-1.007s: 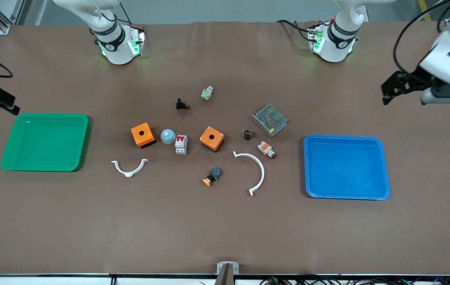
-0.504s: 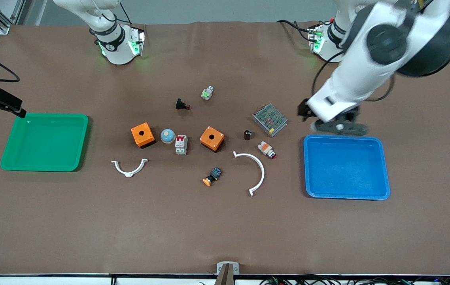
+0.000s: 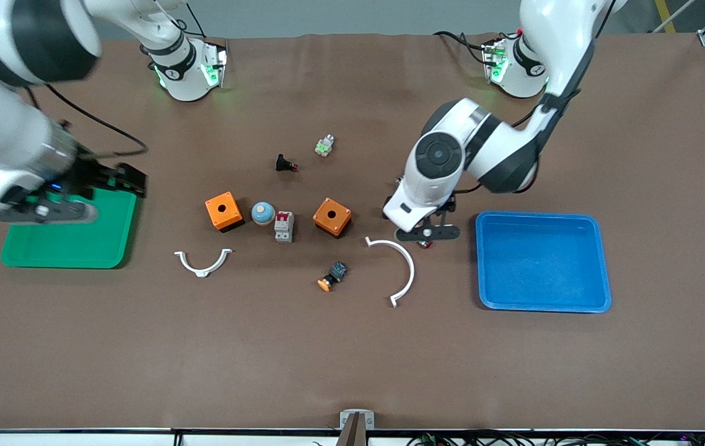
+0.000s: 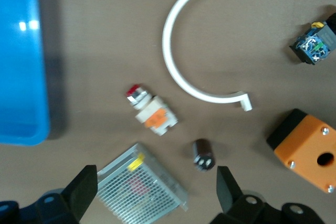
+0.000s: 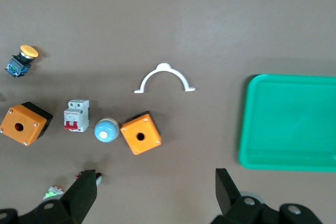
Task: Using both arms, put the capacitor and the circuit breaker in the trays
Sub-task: 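Grasp the black capacitor with the left gripper while the right grasps the breaker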
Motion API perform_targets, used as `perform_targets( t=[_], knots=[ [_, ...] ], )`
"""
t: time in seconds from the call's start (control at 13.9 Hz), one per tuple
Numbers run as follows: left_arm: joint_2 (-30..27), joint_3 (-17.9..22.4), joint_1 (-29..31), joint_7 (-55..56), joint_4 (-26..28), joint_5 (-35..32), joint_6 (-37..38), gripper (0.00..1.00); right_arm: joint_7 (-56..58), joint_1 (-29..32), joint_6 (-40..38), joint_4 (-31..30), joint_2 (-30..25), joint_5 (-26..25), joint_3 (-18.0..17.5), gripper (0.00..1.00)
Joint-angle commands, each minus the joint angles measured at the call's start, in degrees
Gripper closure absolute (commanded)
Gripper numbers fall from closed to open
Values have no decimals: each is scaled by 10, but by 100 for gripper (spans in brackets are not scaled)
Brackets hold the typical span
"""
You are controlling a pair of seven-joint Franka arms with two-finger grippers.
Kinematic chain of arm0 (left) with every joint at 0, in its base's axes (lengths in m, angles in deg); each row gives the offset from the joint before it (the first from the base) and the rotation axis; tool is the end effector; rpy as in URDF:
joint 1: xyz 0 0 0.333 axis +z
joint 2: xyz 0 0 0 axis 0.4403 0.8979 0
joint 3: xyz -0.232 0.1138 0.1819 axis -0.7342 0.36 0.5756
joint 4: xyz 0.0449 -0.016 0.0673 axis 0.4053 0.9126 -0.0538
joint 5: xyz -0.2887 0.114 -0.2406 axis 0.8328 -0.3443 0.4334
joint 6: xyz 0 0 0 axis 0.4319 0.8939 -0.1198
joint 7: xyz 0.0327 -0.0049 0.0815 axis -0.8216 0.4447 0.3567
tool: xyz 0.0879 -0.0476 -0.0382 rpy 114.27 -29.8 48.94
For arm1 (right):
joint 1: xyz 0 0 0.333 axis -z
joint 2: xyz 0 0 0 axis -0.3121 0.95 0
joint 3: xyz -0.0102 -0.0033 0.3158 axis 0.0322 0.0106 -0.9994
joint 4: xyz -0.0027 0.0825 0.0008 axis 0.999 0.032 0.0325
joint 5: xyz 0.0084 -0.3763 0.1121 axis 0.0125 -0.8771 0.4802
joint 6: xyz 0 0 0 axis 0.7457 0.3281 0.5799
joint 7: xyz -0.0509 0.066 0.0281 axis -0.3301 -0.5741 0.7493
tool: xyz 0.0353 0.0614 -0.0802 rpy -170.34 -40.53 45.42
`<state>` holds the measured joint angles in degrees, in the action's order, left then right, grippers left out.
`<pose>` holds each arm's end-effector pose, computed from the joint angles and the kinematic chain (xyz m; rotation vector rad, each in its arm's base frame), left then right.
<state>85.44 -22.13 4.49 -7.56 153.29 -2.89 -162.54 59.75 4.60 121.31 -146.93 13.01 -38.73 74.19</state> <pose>0.5366 -0.4062 0.3207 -3.1113 -0.0400 0.1714 0.5917 0.1388 0.5440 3.1177 0.0147 -0.1811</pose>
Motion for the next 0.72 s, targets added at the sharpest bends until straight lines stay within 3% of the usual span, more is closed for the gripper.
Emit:
perform_targets(
  t=[0.0, 0.29, 0.5, 0.65],
  knots=[
    [39, 2, -21, 40, -6, -21, -51, 1, -54, -41, 13, 11, 50, 1, 4, 0],
    [42, 2, -24, 72, 58, -21, -154, 9, -80, -102, 16, 8, 115, 14, 3, 0],
    [42, 2, -24, 72, 79, -33, -160, 27, -133, -135, 104, -35, 134, 53, 4, 0],
    [43, 2, -28, 86, 86, -37, -160, 28, -141, -150, 188, -91, 134, 54, 4, 0]
  ],
)
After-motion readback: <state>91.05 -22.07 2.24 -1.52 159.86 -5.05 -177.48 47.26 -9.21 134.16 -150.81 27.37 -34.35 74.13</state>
